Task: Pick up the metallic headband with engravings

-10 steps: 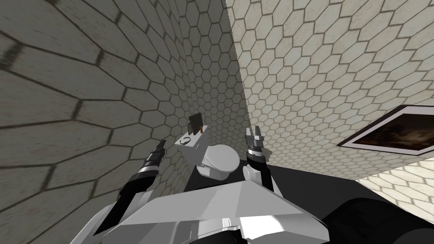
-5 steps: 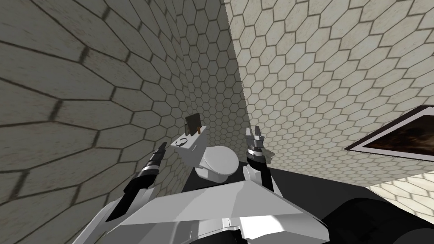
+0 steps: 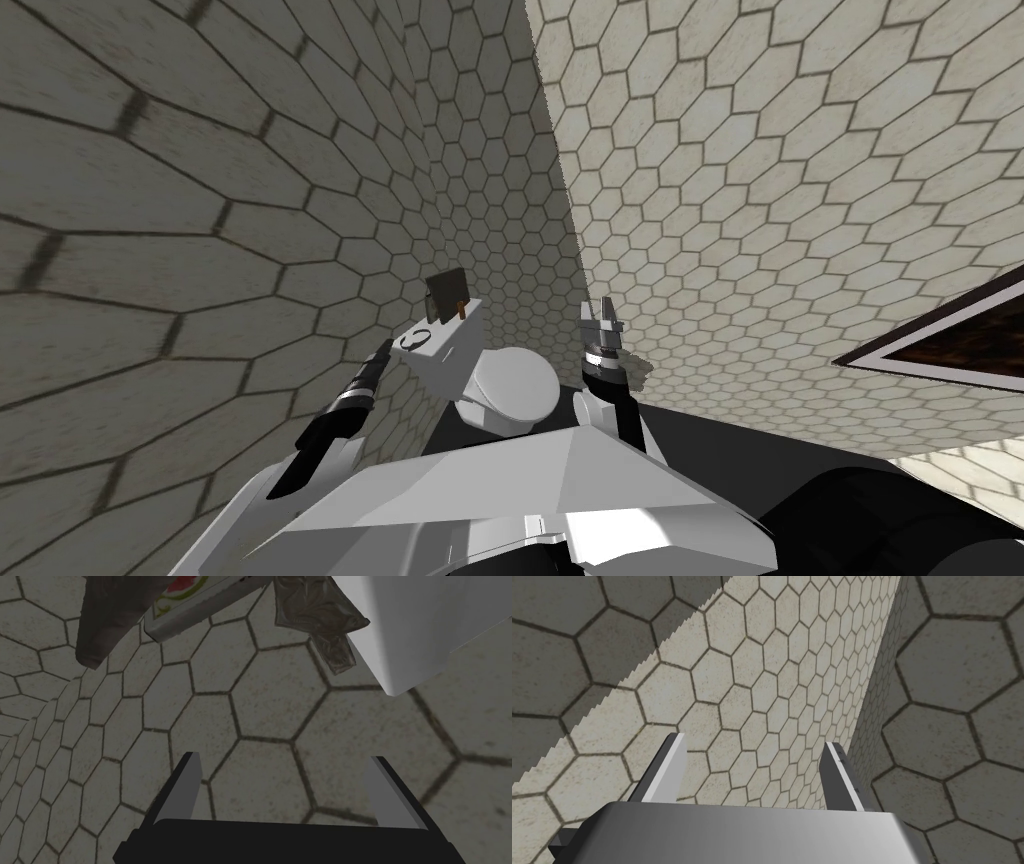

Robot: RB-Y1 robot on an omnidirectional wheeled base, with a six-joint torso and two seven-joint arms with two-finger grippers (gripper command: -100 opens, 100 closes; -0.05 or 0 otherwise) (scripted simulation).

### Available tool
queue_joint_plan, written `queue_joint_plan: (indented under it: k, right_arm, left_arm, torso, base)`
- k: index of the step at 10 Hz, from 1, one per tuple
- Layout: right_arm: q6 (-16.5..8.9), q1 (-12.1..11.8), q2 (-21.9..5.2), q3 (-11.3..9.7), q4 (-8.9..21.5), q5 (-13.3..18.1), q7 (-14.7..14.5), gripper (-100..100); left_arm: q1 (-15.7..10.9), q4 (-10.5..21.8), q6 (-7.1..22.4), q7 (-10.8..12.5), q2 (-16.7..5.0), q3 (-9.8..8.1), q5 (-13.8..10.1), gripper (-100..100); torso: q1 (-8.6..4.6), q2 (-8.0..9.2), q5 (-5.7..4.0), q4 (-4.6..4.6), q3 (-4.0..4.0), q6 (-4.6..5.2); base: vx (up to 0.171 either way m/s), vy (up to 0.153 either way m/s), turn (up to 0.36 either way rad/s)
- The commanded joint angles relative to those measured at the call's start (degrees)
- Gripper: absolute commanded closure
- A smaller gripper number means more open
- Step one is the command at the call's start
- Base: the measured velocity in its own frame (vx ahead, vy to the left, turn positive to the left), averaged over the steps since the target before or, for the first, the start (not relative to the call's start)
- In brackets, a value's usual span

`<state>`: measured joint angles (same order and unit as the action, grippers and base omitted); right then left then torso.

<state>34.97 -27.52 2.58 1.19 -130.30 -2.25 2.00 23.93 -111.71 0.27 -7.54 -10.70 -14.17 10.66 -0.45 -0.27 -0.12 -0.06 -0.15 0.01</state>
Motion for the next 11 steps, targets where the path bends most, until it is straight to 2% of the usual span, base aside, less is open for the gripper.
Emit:
queue_joint_plan:
  k: [1, 2, 5, 11]
  right_arm:
    - [0.0, 0.0, 0.0, 0.0, 0.0, 0.0, 0.0, 0]
    - [0.0, 0.0, 0.0, 0.0, 0.0, 0.0, 0.0, 0]
    - [0.0, 0.0, 0.0, 0.0, 0.0, 0.0, 0.0, 0]
    - [0.0, 0.0, 0.0, 0.0, 0.0, 0.0, 0.0, 0]
  left_arm:
    - [-1.4, 1.9, 1.3, -1.2, 0.0, -0.28, 1.0, -100]
    - [-2.6, 3.9, 2.7, -2.2, -0.6, -0.75, 1.8, -100]
    - [-4.3, 6.9, 4.8, -3.7, -0.9, -1.34, 2.9, -100]
    - [-4.5, 7.3, 5.1, -3.9, -0.8, -1.41, 3.1, -100]
  torso:
    - [0.0, 0.0, 0.0, 0.0, 0.0, 0.0]
    - [0.04, 0.0, 0.01, 0.0, 0.0, 0.01]
    - [0.18, 0.21, 0.04, 0.05, 0.12, 0.01]
    - [0.47, 0.22, 0.09, 0.05, 0.13, 0.01]
  base:
    - [0.052, -0.109, 0.034]
    - [0.057, -0.152, 0.044]
    - [-0.006, -0.065, 0.072]
    - [0.001, -0.014, -0.005]
